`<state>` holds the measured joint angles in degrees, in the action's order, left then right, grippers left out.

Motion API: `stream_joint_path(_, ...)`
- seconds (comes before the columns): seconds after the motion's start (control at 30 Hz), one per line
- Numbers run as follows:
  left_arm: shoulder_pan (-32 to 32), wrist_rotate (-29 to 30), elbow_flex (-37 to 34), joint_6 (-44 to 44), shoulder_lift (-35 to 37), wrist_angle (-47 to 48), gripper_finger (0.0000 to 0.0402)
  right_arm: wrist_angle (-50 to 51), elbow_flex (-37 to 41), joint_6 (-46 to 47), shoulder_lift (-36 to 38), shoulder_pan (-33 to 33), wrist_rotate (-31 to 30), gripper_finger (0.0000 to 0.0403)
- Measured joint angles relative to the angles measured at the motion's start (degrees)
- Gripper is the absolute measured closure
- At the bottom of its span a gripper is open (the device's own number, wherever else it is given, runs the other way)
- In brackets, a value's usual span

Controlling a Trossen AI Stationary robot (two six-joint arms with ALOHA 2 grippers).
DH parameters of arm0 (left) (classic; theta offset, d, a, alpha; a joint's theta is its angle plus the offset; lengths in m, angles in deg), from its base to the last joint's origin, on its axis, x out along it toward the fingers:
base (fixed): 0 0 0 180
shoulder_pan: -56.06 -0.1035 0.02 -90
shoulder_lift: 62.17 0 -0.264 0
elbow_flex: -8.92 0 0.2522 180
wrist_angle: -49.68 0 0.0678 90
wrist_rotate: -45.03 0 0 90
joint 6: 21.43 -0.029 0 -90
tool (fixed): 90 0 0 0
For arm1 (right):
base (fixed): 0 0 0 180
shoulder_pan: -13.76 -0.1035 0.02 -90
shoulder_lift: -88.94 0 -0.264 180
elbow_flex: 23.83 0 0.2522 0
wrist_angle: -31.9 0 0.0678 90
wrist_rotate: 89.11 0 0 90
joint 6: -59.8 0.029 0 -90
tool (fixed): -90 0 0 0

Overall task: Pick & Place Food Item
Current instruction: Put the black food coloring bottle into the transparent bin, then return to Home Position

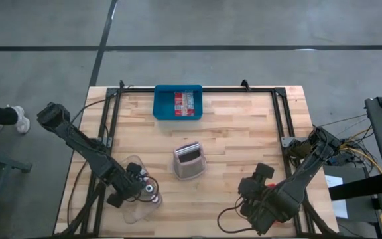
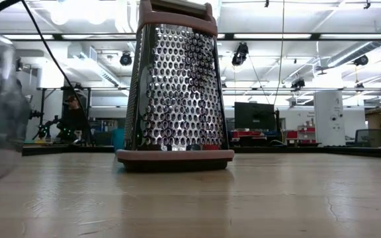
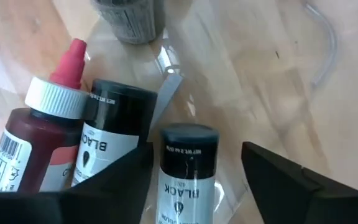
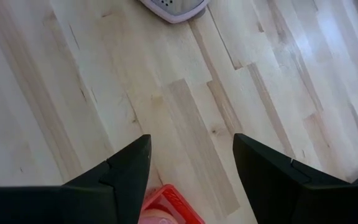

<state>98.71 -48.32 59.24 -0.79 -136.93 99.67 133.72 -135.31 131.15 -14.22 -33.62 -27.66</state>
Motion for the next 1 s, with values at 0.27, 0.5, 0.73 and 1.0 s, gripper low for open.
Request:
stream_joint_path(0.27, -0.06, 0.19, 0.09, 3.6, 0.0, -0.9, 0.013, 0.08, -0.02, -2.37, 0.0, 0.13, -0.14, 0.0179)
stream_joint_path(0.5, 0.19, -4.71, 0.06, 9.26, -0.02, -1.36, 0.0128, -0.52, -1.67, -4.16, 0.02, -0.21, -2.81, 0.0179)
stream_joint_path(0.73, 0.8, -8.87, 3.53, -2.77, 8.5, -16.9, 0.0127, -13.3, -3.27, -14.18, 5.69, -3.76, -12.35, 0.0179)
stream_joint_path(1.0, 2.22, -10.42, 1.09, -10.94, 30.86, -24.79, 0.0127, -44.99, 2.91, -41.53, 18.51, -12.26, -13.59, 0.0179)
